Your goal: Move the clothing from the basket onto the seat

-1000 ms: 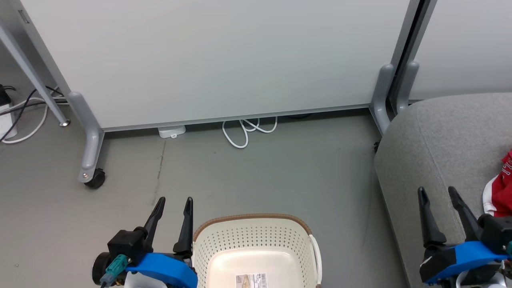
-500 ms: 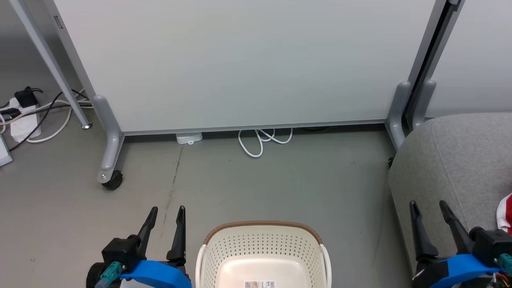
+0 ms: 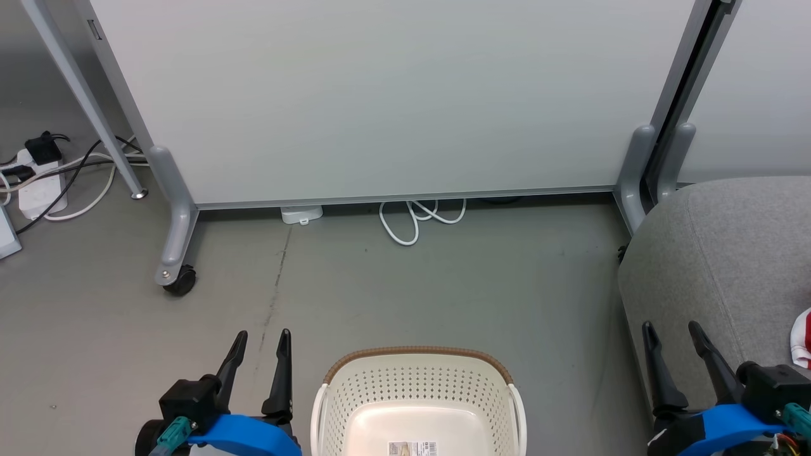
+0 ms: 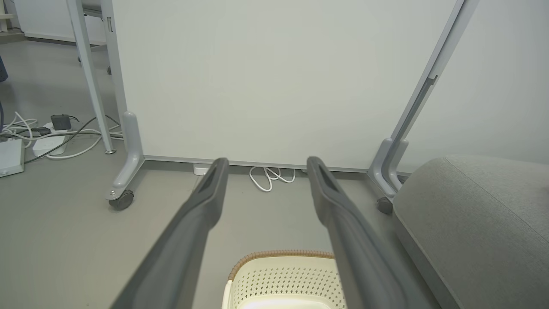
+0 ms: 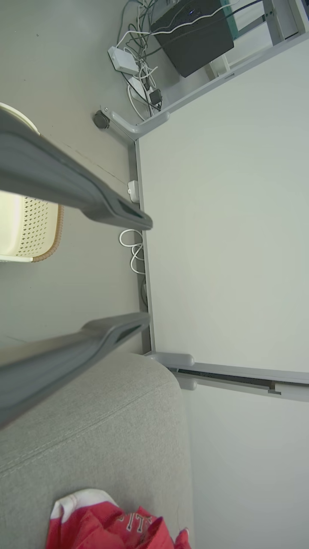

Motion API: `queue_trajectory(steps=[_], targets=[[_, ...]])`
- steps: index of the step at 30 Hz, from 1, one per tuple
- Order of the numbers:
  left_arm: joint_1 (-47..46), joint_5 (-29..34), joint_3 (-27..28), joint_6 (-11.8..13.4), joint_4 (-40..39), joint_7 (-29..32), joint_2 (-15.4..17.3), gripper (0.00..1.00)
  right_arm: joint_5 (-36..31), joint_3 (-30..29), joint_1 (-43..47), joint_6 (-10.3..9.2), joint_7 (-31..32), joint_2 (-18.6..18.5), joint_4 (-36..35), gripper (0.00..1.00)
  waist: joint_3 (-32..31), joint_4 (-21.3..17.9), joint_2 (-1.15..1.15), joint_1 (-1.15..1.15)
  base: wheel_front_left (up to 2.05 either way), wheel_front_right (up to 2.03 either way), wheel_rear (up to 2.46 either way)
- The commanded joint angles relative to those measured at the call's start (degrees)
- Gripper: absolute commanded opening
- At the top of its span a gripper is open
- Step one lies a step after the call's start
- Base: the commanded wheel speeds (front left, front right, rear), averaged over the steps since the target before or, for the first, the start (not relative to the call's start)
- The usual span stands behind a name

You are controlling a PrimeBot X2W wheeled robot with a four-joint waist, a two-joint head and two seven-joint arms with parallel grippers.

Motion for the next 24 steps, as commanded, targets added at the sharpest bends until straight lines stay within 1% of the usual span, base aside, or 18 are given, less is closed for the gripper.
queue_trajectory(steps=[1,10,11,24], targets=[[0.18,-0.01,0.12,-0.11,0.08,-0.14,0.03,1.0,0.28,0.0,-0.27,0.01,-0.3,0.11,0.18,1.0,0.05,-0.04,0.0,0.0,0.0,0.0,0.0],[0.06,-0.09,-0.27,-0.11,0.25,-0.14,0.08,1.0,0.79,0.01,-0.59,0.01,-0.64,0.12,1.05,1.0,0.32,-0.08,0.0,0.0,0.0,0.0,0.0],[0.0,-0.18,-0.17,0.0,0.24,0.01,0.01,0.0,0.45,0.03,-0.22,0.0,-0.29,0.0,1.02,0.0,0.33,-0.09,0.0,0.0,0.0,0.0,0.0],[5.19,-0.54,-0.12,0.0,6.24,0.48,-0.25,0.0,0.7,0.09,1.34,-0.01,-0.08,0.84,8.08,0.0,0.37,-0.14,0.0,0.01,0.0,0.0,0.0]])
